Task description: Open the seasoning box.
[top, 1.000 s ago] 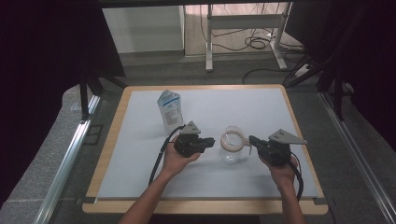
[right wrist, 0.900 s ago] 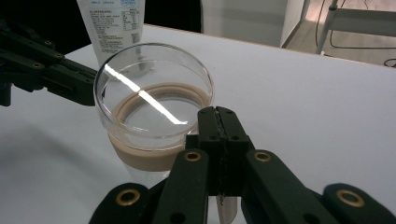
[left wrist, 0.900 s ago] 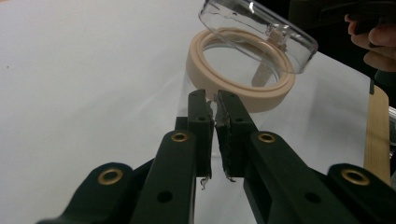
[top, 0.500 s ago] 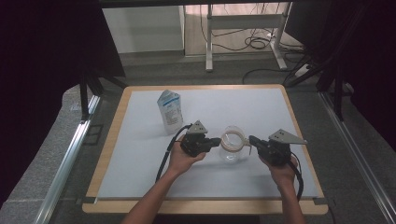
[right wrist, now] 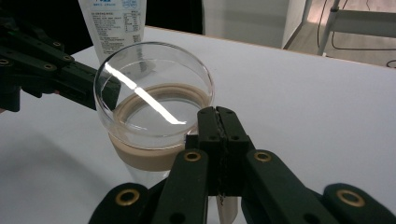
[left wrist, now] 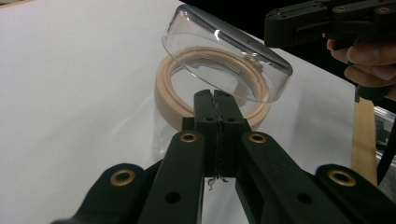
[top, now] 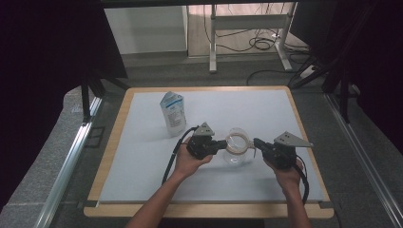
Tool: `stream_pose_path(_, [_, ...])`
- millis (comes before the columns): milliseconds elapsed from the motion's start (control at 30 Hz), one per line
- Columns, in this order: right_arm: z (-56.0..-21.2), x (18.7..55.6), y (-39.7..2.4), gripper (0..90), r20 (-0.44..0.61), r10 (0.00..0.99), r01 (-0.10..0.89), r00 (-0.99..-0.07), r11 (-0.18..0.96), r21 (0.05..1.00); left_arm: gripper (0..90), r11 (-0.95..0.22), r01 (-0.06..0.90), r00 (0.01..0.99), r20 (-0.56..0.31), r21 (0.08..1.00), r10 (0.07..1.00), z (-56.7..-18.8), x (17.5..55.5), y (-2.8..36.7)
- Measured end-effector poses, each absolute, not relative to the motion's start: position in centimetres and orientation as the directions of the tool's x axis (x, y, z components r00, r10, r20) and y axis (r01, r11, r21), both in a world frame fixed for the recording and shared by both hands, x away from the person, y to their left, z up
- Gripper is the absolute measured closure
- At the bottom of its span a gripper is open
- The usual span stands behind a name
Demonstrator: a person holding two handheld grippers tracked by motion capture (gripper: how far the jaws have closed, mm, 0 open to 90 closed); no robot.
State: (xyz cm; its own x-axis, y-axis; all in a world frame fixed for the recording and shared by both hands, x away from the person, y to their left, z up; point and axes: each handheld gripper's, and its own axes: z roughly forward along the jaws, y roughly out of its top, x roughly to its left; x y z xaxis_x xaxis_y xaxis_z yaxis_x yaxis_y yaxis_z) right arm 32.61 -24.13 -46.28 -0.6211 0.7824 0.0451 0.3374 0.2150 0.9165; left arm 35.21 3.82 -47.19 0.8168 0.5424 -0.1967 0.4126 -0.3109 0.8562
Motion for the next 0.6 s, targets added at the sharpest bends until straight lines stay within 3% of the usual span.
stream_pose_path(267, [-46.4,31.5,-24.6,84.6,0.068,0.789,0.332,-0.611,0.177,0.926,89.7,-0.294,0.409,0.819,-0.205,0.864,0.537,-46.8,35.2,3.7])
stream_pose_path(600, [-48.2,29.6,-25.2,66.1,0.075,0.777,0.367,-0.625,0.208,0.907,89.7,-0.299,0.401,0.826,-0.201,0.866,0.526,-46.3,35.2,3.1])
